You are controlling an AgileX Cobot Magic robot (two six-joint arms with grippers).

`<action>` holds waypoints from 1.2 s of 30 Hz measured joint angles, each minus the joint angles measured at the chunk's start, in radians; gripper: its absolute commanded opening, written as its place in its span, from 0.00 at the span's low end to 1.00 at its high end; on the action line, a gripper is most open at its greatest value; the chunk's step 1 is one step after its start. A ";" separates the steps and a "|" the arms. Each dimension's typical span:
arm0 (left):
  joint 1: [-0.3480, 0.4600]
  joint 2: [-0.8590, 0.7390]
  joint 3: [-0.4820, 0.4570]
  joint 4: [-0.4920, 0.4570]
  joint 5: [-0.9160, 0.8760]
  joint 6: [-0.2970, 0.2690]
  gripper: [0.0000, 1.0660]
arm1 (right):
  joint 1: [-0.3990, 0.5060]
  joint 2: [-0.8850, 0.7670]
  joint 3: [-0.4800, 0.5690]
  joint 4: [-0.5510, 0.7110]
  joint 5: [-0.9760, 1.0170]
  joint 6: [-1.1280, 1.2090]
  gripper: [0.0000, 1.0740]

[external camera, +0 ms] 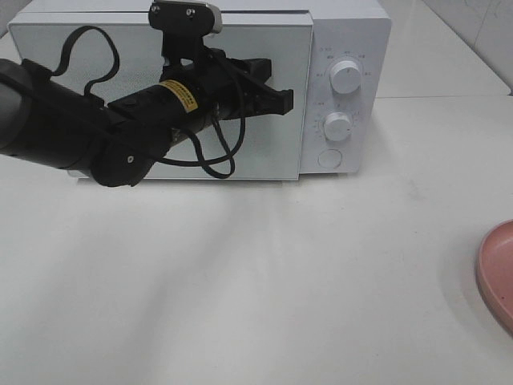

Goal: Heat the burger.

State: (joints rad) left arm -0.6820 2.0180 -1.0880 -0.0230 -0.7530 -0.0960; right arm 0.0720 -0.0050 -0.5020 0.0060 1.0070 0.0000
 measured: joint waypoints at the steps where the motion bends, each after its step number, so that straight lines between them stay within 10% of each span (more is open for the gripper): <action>1: 0.000 0.000 0.000 0.000 0.000 0.000 0.00 | 0.000 0.000 0.000 0.000 0.000 0.000 0.71; 19: -0.009 0.011 -0.079 0.004 0.154 0.012 0.10 | 0.000 0.000 0.000 0.000 0.000 0.000 0.71; 22: -0.009 -0.038 -0.035 -0.015 0.212 0.012 0.21 | 0.000 0.000 0.000 0.000 0.000 0.000 0.71; 24: -0.025 -0.111 0.037 -0.019 0.338 -0.002 0.68 | 0.000 0.000 0.000 0.000 0.000 0.000 0.71; 28: -0.043 -0.170 0.068 -0.020 0.472 -0.025 0.96 | 0.000 0.000 0.000 0.000 0.000 0.000 0.71; 36: -0.052 -0.299 0.071 -0.020 0.928 -0.041 0.94 | 0.000 0.000 0.000 0.000 0.000 0.000 0.71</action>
State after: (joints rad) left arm -0.7340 1.7190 -1.0170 -0.0430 0.1750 -0.1370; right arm 0.0720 -0.0050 -0.5020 0.0060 1.0070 0.0000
